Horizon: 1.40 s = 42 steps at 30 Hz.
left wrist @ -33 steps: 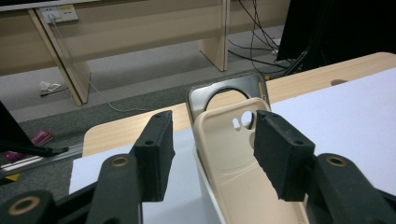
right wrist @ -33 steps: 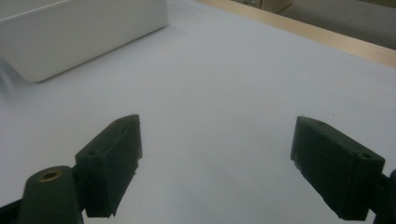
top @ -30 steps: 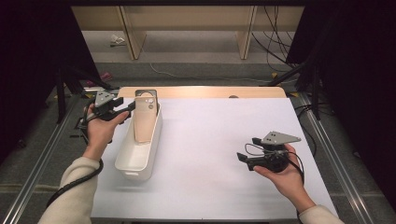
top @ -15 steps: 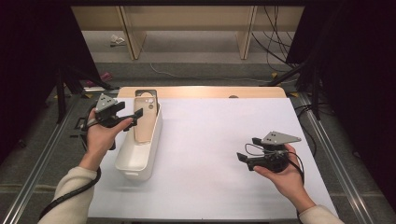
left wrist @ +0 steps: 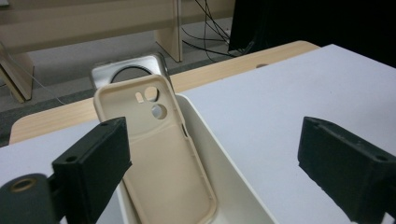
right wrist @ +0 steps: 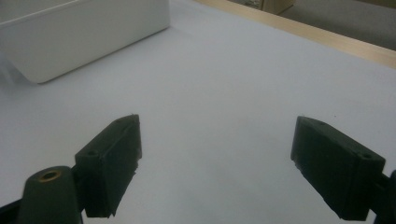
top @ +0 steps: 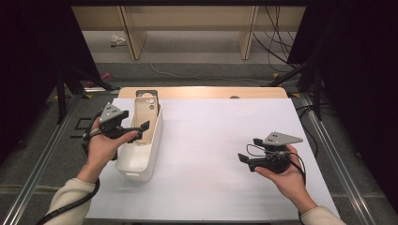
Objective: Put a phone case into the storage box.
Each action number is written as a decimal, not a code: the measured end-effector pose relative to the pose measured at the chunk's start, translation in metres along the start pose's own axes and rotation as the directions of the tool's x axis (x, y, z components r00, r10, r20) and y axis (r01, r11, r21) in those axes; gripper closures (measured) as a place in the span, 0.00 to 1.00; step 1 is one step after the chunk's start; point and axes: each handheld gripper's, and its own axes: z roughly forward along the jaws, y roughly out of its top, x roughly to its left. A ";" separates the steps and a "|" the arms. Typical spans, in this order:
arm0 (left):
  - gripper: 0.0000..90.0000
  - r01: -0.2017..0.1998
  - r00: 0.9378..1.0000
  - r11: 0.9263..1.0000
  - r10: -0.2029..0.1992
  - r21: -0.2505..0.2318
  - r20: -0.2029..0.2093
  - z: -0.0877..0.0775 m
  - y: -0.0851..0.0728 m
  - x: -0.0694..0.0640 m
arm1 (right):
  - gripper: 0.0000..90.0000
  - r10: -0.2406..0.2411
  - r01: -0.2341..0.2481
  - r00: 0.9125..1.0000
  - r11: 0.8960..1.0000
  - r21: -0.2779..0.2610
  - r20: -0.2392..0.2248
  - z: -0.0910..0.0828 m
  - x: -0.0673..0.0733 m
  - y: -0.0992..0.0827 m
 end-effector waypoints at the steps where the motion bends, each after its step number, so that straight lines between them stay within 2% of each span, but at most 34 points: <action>1: 0.08 -0.004 1.000 1.000 0.004 0.003 0.007 -0.001 -0.001 -0.002 | 0.19 0.001 -0.001 1.000 1.000 -0.001 0.000 0.000 0.000 0.000; 5: 0.05 0.002 0.999 1.000 -0.003 0.013 0.045 -0.005 -0.002 -0.011 | 0.19 0.003 -0.003 1.000 1.000 -0.001 -0.001 -0.001 -0.001 0.000; 12: 0.04 -0.038 0.996 0.999 0.037 0.009 0.078 -0.011 -0.011 -0.025 | 0.19 0.006 -0.006 1.000 1.000 -0.006 -0.005 -0.002 -0.002 0.000; 19: 0.04 -0.069 0.991 0.998 0.067 0.007 0.118 -0.017 -0.017 -0.036 | 0.19 0.015 -0.016 1.000 1.000 -0.011 -0.016 -0.002 -0.001 0.000; 24: 0.04 -0.083 0.989 0.996 0.084 -0.017 0.120 -0.020 -0.020 -0.040 | 0.19 0.014 -0.014 1.000 1.000 -0.010 -0.017 -0.003 -0.001 0.000; 42: 0.05 -0.110 0.985 0.993 0.114 -0.032 0.127 -0.034 -0.038 -0.045 | 0.19 0.022 -0.022 1.000 1.000 -0.013 -0.012 -0.012 -0.003 -0.005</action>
